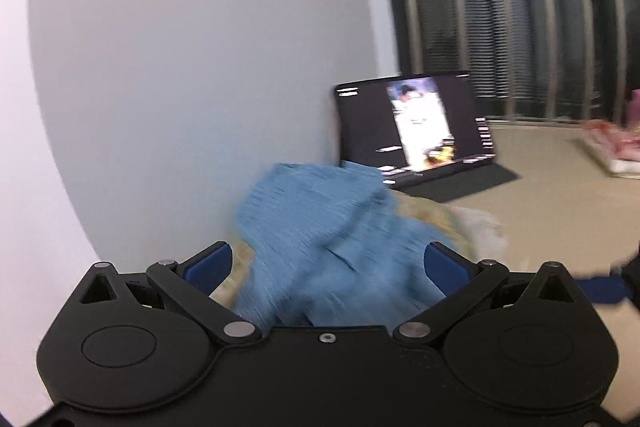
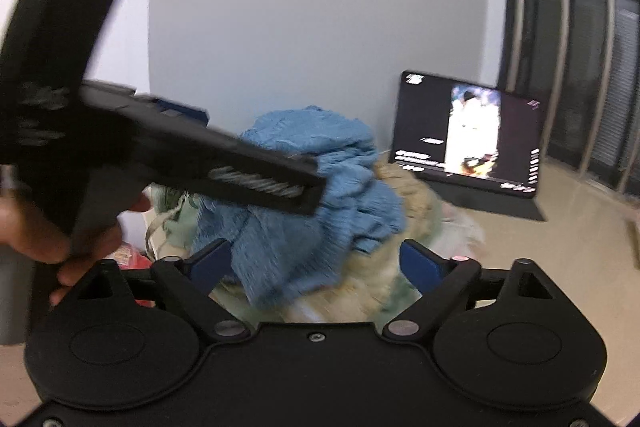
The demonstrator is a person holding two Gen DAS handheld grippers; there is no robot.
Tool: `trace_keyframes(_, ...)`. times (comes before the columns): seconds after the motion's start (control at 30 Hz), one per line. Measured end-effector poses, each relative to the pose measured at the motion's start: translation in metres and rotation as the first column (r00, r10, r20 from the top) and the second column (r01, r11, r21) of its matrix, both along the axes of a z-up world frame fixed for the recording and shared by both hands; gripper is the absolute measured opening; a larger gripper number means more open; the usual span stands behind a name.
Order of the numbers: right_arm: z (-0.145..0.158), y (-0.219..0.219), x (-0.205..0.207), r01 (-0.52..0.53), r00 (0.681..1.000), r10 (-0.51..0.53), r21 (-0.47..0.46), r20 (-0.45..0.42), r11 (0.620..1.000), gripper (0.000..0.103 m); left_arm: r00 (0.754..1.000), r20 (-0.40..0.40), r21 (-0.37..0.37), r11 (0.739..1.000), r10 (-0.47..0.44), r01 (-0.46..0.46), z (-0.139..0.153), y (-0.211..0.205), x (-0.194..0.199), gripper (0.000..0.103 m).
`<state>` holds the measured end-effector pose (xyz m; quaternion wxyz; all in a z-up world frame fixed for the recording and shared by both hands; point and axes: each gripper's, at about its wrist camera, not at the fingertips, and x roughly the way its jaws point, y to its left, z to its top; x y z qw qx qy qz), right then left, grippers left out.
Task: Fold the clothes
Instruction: 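Grasp the light-blue dress in the clothes pile with both grippers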
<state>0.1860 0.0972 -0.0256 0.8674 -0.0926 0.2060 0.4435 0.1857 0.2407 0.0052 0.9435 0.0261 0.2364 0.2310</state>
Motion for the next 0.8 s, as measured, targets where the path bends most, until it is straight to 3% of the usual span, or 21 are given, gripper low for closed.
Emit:
trace_keyframes(0.07, -0.003, 0.020, 0.006, 0.003, 0.999, -0.003, -0.001, -0.037, 1.000, 0.089, 1.000, -0.025, -0.010, 1.000, 0.014, -0.015, 0.000, 0.009, 0.014, 0.103)
trace_keyframes(0.13, -0.008, 0.037, 0.014, 0.018, 0.996, -0.019, -0.020, -0.081, 1.000, 0.079, 0.998, -0.051, -0.031, 0.999, 0.023, -0.025, -0.001, 0.015, 0.021, 0.103)
trace_keyframes(0.27, -0.018, 0.063, 0.029, 0.053, 0.983, -0.064, -0.069, -0.171, 0.996, 0.074, 0.994, -0.106, -0.072, 0.996, 0.039, -0.046, -0.004, 0.025, 0.036, 0.102)
trace_keyframes(0.3, -0.020, 0.065, 0.030, 0.058, 0.982, -0.071, -0.076, -0.177, 0.995, 0.070, 0.992, -0.119, -0.082, 0.995, 0.042, -0.052, -0.005, 0.027, 0.040, 0.096)
trace_keyframes(0.37, -0.024, 0.069, 0.027, 0.053, 0.981, -0.072, -0.109, -0.179, 0.993, 0.059, 0.988, -0.146, -0.102, 0.993, 0.049, -0.064, -0.006, 0.032, 0.048, 0.073)
trace_keyframes(0.4, -0.026, 0.070, 0.025, 0.047, 0.981, -0.070, -0.126, -0.182, 0.991, 0.052, 0.986, -0.160, -0.112, 0.991, 0.052, -0.070, -0.007, 0.035, 0.052, 0.055)
trace_keyframes(0.43, -0.028, 0.072, 0.024, 0.039, 0.980, -0.066, -0.145, -0.187, 0.989, 0.048, 0.983, -0.174, -0.122, 0.990, 0.055, -0.076, -0.008, 0.037, 0.055, 0.029)
trace_keyframes(0.47, -0.030, 0.074, 0.024, 0.024, 0.979, -0.057, -0.165, -0.198, 0.986, 0.043, 0.982, -0.177, -0.145, 0.986, 0.059, -0.085, -0.014, 0.048, 0.060, 0.018)
trace_keyframes(0.5, -0.030, 0.074, 0.022, 0.010, 0.979, -0.046, -0.177, -0.200, 0.984, 0.028, 0.983, -0.173, -0.171, 0.982, 0.054, -0.084, -0.018, 0.053, 0.062, 0.013)
trace_keyframes(0.53, -0.029, 0.072, 0.019, 0.001, 0.981, -0.036, -0.177, -0.192, 0.984, 0.019, 0.985, -0.168, -0.195, 0.978, 0.044, -0.077, -0.018, 0.054, 0.061, 0.009)
trace_keyframes(0.6, -0.025, 0.066, 0.017, -0.007, 0.982, -0.024, -0.162, -0.187, 0.987, 0.010, 0.988, -0.153, -0.216, 0.974, 0.035, -0.068, -0.013, 0.051, 0.057, 0.008)
trace_keyframes(0.8, -0.001, 0.034, 0.039, 0.005, 0.964, -0.006, -0.003, -0.266, 1.000, 0.007, 0.999, -0.043, -0.246, 0.969, -0.017, 0.006, 0.023, 0.036, 0.045, 0.007)
